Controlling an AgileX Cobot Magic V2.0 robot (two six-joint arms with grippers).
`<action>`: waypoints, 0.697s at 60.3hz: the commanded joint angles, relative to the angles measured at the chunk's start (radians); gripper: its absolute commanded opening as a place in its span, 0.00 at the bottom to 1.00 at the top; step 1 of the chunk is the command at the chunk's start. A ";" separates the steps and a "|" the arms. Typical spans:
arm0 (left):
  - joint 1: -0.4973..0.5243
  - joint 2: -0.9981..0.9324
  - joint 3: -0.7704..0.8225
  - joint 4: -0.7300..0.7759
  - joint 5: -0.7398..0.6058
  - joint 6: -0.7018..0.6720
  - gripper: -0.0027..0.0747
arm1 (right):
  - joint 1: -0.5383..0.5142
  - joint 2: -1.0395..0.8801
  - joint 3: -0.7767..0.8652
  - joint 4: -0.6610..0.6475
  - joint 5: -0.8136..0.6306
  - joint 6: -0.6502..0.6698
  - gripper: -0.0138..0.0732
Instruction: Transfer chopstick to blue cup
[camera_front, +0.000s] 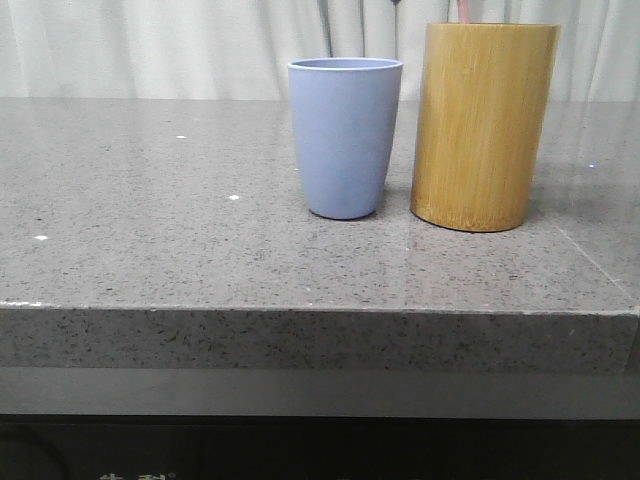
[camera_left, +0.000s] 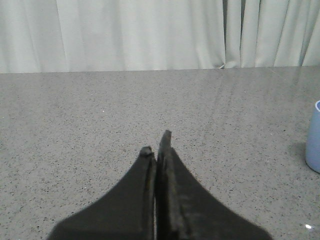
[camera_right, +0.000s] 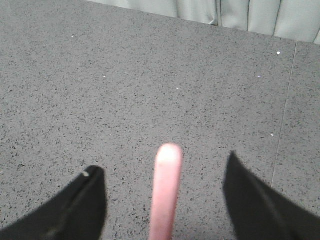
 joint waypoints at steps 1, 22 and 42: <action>0.002 0.012 -0.025 -0.008 -0.086 -0.009 0.01 | 0.000 -0.040 -0.042 -0.010 -0.087 0.000 0.56; 0.002 0.012 -0.025 -0.008 -0.086 -0.009 0.01 | 0.000 -0.047 -0.042 -0.010 -0.101 0.000 0.13; 0.002 0.012 -0.025 -0.008 -0.086 -0.009 0.01 | 0.001 -0.155 -0.042 -0.009 -0.163 0.000 0.12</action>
